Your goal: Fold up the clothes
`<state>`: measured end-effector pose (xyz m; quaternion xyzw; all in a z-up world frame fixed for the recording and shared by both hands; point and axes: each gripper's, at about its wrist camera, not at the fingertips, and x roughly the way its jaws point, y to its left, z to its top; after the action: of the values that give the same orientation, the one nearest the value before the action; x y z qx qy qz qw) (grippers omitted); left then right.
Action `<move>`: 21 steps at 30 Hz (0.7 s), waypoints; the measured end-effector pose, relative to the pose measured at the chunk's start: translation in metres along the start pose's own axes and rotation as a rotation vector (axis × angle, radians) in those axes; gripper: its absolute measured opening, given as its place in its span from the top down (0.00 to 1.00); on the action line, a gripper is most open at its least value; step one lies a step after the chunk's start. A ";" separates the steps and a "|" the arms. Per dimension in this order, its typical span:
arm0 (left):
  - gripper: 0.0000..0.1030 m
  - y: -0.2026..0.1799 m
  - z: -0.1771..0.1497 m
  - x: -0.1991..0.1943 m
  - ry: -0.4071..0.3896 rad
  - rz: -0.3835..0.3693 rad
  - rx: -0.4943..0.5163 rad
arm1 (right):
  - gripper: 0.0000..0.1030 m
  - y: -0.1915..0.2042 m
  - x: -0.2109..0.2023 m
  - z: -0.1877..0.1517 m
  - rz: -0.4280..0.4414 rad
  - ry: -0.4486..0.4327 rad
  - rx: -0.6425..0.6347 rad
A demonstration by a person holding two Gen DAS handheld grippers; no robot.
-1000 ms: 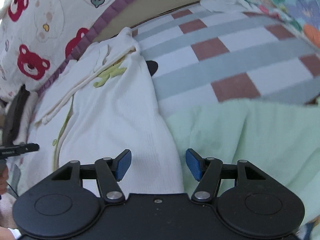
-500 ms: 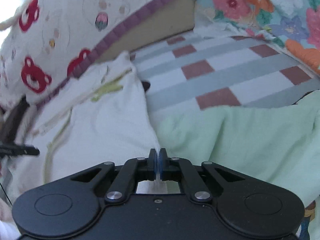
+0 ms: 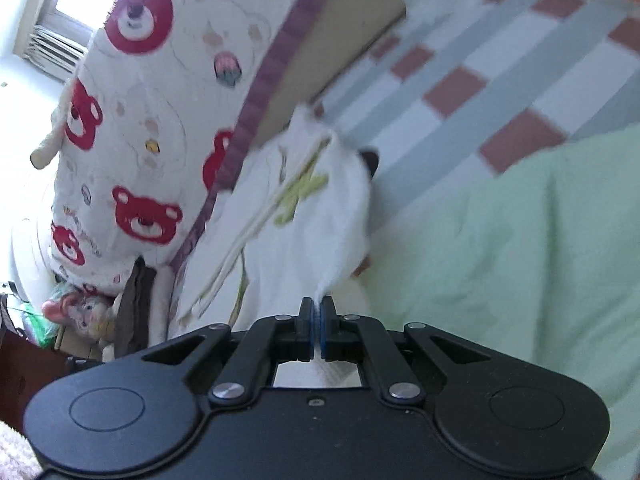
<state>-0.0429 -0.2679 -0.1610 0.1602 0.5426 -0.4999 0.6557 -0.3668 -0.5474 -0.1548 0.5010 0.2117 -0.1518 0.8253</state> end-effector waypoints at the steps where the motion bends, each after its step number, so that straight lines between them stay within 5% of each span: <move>1: 0.37 0.000 0.000 -0.005 -0.009 0.003 0.002 | 0.95 0.008 0.006 0.003 0.049 0.008 -0.003; 6: 0.37 0.030 0.004 -0.043 -0.125 -0.030 -0.116 | 0.96 0.090 0.052 0.026 0.328 0.094 -0.092; 12: 0.37 0.091 -0.005 -0.100 -0.294 -0.109 -0.301 | 0.95 0.199 0.138 -0.001 0.559 0.389 -0.250; 16: 0.37 0.120 -0.016 -0.099 -0.298 -0.186 -0.440 | 0.96 0.222 0.193 -0.051 0.537 0.617 -0.369; 21: 0.37 0.116 -0.003 -0.059 -0.135 -0.164 -0.389 | 0.96 0.201 0.231 -0.092 0.449 0.756 -0.384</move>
<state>0.0566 -0.1853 -0.1491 -0.0479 0.5951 -0.4470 0.6662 -0.0919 -0.3836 -0.1551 0.3931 0.4078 0.2647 0.7805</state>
